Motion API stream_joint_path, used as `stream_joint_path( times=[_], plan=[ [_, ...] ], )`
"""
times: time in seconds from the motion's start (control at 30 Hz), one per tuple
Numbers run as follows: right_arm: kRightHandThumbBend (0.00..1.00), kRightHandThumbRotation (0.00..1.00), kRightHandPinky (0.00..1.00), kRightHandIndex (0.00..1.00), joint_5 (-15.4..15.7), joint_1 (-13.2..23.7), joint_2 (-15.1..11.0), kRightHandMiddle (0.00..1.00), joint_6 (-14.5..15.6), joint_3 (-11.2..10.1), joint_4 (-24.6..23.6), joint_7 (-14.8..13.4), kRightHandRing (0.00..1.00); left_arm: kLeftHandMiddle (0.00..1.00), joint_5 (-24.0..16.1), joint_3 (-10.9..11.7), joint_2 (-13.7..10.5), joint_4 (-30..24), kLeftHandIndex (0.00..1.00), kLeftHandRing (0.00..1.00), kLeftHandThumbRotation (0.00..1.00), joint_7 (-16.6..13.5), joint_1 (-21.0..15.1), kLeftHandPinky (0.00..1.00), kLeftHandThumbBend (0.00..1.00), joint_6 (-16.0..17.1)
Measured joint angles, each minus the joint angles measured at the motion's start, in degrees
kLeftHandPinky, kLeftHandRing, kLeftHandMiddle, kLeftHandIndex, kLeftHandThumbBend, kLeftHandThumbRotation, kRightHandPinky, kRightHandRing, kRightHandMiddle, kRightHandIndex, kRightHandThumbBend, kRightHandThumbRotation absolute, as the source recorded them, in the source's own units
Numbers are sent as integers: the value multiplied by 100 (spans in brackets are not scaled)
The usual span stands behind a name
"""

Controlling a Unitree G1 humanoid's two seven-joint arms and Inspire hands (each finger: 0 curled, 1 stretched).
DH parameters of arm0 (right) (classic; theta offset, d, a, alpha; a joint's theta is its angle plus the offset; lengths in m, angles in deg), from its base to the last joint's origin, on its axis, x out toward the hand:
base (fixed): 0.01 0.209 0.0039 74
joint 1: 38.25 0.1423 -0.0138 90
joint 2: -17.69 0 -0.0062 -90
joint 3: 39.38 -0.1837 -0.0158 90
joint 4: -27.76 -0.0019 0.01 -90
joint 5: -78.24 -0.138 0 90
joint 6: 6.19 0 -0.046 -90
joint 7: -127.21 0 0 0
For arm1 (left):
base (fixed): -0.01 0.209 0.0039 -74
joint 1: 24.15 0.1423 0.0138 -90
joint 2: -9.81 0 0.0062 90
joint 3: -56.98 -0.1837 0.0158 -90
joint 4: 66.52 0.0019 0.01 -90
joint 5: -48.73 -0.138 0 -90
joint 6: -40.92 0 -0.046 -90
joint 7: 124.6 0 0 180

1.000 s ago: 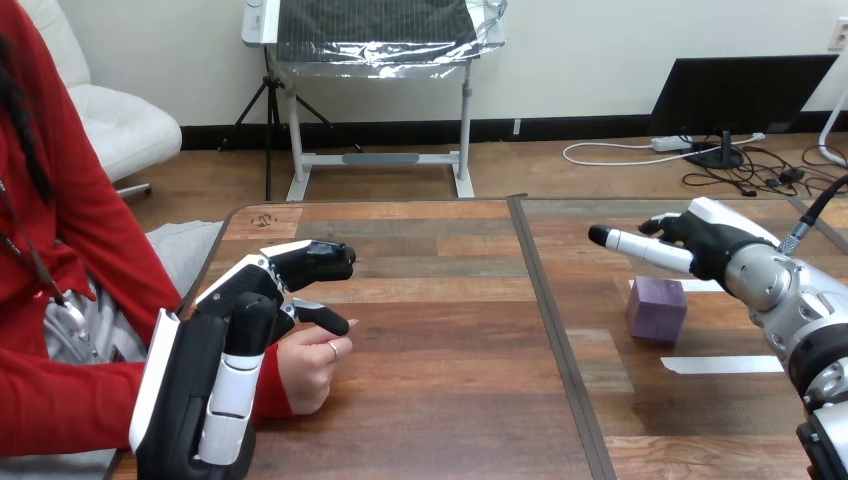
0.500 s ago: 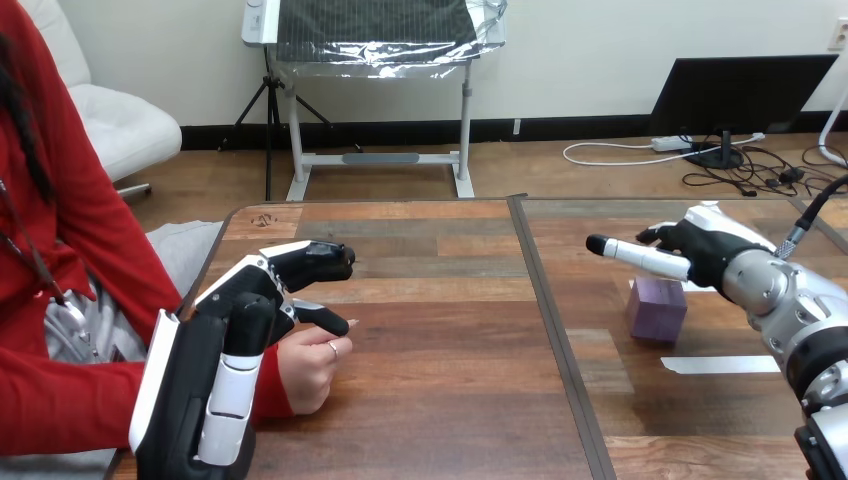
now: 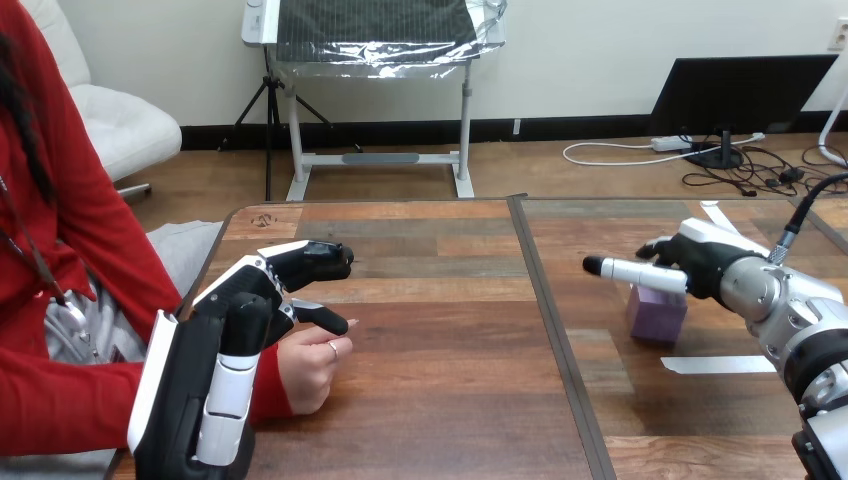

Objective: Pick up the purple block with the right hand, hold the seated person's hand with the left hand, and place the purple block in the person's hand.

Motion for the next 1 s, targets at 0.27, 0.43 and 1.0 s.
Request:
stream_joint_path(
  times=[0.27,0.43,1.0],
  plan=[
    [96,83,90,94,50,-50,13,97,9,68,2,137,96,70,-69,1,-1,0,64,70,100,-24,0,50,61,2],
    [94,75,92,96,47,-90,41,98,131,77,3,256,97,70,-80,2,-2,0,64,70,100,-26,0,50,61,2],
    [94,58,91,98,96,-102,90,99,293,162,-8,313,97,69,-91,19,-9,0,64,70,100,-24,2,48,59,36]
  ],
)
